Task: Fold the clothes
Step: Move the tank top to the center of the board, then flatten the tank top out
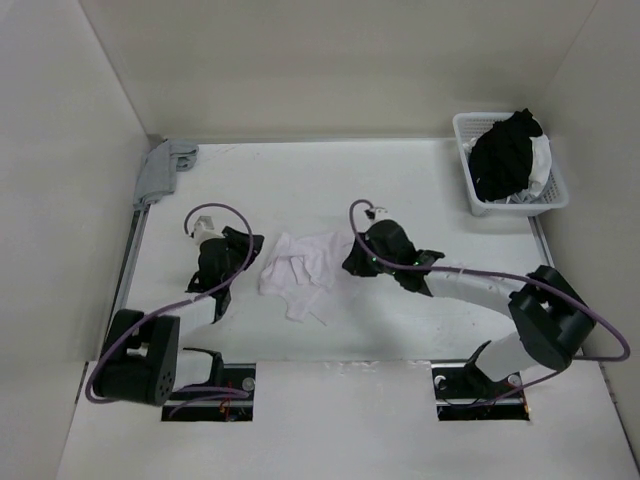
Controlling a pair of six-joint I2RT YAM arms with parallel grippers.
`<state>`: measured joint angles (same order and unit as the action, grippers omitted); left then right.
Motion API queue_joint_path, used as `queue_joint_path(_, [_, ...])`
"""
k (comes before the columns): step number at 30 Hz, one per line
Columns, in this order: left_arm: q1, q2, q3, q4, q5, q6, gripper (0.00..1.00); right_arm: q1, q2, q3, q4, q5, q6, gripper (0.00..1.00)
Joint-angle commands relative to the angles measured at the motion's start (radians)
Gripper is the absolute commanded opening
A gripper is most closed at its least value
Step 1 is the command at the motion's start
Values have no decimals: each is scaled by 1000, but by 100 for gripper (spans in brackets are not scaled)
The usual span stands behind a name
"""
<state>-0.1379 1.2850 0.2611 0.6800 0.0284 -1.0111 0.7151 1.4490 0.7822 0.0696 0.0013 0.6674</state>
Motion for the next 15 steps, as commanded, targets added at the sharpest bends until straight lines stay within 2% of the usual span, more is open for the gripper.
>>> queue_joint_path(1, [-174,-176,110,-218,-126,215,33,108,48,0,-65,62,-25,26])
queue_joint_path(2, [-224,-208,145,-314,-189,279,33,138,60,5,-77,48,-32,32])
queue_joint_path(5, [-311,-237,200,-492,-310,374,38,184,82,11,-119,80,-43,38])
queue_joint_path(6, [-378,-260,219,-564,-308,394,39,216,62,-16,-128,154,-37,39])
queue_joint_path(8, [-421,-286,222,-586,-283,397,38,237,41,-30,-125,158,-34,40])
queue_joint_path(10, [-496,-329,216,-637,-271,384,32,281,25,-34,-123,106,-43,42])
queue_joint_path(14, [-525,-355,172,-698,-236,330,20,347,69,-32,-125,95,-31,50])
queue_joint_path(15, [-532,-372,156,-709,-222,318,20,365,80,-32,-119,97,-28,51])
